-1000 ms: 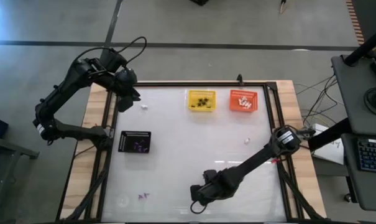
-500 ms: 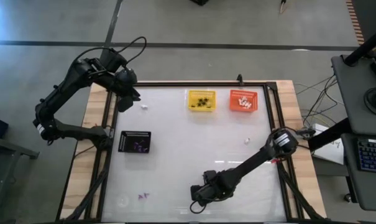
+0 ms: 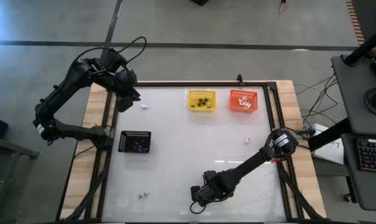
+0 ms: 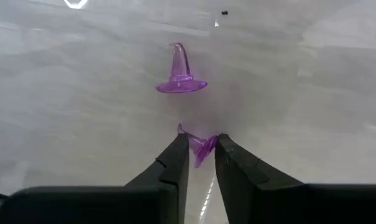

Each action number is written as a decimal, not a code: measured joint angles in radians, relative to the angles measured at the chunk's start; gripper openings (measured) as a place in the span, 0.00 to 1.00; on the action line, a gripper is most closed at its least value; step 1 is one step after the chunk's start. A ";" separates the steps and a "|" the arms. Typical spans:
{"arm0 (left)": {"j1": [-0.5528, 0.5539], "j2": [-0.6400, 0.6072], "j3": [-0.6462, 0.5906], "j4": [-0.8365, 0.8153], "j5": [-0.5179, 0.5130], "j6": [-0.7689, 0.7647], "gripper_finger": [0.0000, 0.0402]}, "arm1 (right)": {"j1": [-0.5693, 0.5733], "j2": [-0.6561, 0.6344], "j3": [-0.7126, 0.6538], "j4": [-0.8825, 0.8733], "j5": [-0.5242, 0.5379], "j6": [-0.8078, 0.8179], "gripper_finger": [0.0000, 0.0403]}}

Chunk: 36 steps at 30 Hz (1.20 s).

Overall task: Sort Halloween decoration
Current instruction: Put the purple witch hat toy into the black bin

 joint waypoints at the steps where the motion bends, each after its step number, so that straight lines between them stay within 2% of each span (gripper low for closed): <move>1: 0.000 0.000 0.000 0.000 0.000 0.000 0.22 | 0.000 0.000 0.000 0.000 0.000 -0.005 0.15; 8: 0.000 0.000 0.000 0.000 0.000 0.000 0.22 | 0.000 -0.003 0.000 0.002 0.002 -0.035 0.03; 14: 0.000 0.000 0.000 0.000 0.000 0.000 0.22 | 0.000 -0.017 -0.001 -0.004 0.003 -0.061 0.02; 21: 0.000 0.000 0.000 0.000 0.000 0.000 0.22 | -0.007 -0.017 0.063 0.006 0.006 -0.132 0.02; 24: 0.000 0.000 0.000 0.000 0.000 0.012 0.22 | -0.017 -0.017 0.093 0.001 0.056 -0.167 0.02; 29: 0.000 0.000 0.000 0.000 0.000 0.026 0.22 | -0.069 -0.017 0.151 0.002 0.112 -0.291 0.02; 36: 0.000 0.000 0.000 0.000 -0.001 0.028 0.22 | -0.205 -0.017 0.202 0.006 0.137 -0.558 0.02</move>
